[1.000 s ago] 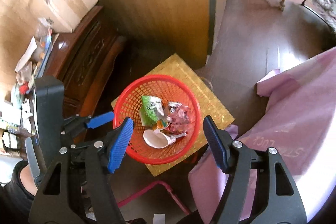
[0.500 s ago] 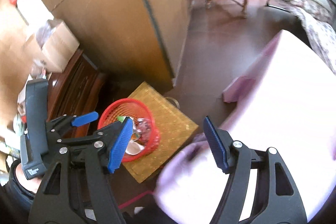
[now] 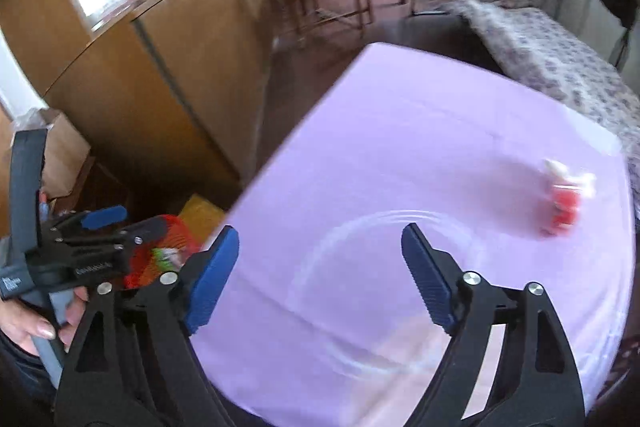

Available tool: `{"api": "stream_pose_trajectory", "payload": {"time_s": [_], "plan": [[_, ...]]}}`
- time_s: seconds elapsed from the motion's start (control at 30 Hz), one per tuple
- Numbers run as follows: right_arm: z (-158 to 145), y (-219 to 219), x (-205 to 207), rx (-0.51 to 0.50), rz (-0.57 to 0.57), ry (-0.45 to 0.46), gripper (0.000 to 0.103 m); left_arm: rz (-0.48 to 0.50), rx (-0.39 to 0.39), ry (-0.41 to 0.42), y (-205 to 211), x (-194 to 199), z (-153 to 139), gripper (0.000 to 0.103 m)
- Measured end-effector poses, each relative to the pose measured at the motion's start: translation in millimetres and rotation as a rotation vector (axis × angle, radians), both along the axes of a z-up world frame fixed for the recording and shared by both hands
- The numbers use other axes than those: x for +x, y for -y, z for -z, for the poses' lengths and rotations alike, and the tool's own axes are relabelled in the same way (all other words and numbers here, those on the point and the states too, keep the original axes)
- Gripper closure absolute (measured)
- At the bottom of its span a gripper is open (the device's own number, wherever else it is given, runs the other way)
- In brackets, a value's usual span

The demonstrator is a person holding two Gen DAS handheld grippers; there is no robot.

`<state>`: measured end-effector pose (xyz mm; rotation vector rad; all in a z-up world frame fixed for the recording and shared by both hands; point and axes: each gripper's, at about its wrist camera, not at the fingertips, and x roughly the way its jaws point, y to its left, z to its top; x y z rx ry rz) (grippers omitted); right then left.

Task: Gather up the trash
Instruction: 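Move both tools back over the table toward the clear cup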

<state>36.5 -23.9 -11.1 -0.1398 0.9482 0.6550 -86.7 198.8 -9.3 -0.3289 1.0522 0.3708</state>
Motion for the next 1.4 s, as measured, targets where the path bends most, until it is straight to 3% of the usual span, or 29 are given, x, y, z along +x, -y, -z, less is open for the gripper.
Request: {"api": "stream_pose_trajectory", "payload": {"time_s": [0.23,0.57,1.1,1.4], "plan": [[-0.8,71.3,25.6,0.001,0.128,0.064,0.016,0.084,0.053,0.000,59.3,40.9,-5.9,0.016],[14.8,140.2,65.1,0.078,0.305,0.004,0.014,0.183,0.054,-0.022,118.4,92.5,6.5,0.016],[23.2,212.3,86.1,0.021,0.492,0.013,0.014,0.326,0.006,-0.019,198.8,150.6,8.8,0.012],[35.5,243.9,96.3,-0.020,0.608,-0.031,0.014,0.434,-0.023,-0.020,251.8,178.6,15.6,0.012]]}}
